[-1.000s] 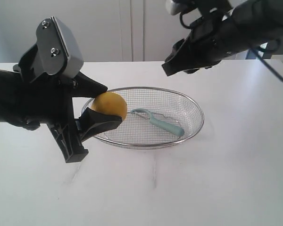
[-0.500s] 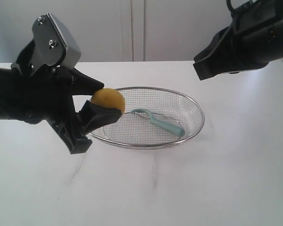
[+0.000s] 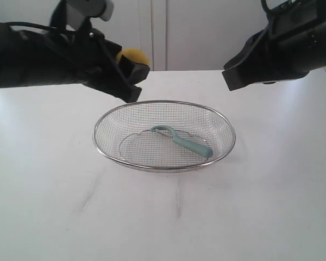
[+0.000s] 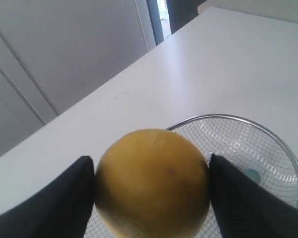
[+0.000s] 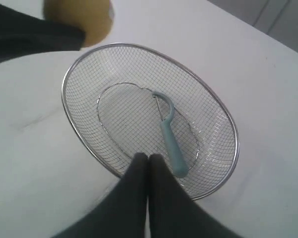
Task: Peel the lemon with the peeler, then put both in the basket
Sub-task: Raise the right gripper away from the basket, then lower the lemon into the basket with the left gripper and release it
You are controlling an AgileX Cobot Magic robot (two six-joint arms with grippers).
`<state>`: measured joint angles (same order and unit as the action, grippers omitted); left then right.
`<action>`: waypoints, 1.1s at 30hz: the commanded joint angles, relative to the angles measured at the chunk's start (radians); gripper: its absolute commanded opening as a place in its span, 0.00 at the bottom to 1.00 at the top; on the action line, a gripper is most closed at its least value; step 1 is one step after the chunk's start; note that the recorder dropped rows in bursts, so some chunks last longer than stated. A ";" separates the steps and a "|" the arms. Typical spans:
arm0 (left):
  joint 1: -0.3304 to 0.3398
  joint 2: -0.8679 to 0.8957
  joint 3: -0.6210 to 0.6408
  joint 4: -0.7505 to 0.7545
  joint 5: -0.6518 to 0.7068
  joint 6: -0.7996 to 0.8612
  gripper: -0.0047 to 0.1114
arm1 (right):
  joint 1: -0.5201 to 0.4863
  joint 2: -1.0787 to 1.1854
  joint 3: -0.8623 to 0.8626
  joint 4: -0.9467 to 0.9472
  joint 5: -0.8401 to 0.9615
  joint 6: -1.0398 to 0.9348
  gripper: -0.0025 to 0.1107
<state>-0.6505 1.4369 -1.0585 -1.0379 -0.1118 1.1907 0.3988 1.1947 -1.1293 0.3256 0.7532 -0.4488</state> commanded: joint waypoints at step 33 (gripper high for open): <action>0.207 0.474 -0.231 -0.067 0.399 0.111 0.04 | 0.000 -0.007 0.003 -0.343 -0.007 0.358 0.02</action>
<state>-0.4450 1.9163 -1.2849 -1.0922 0.2623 1.2510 0.3988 1.1938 -1.1293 -0.0075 0.7532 -0.0977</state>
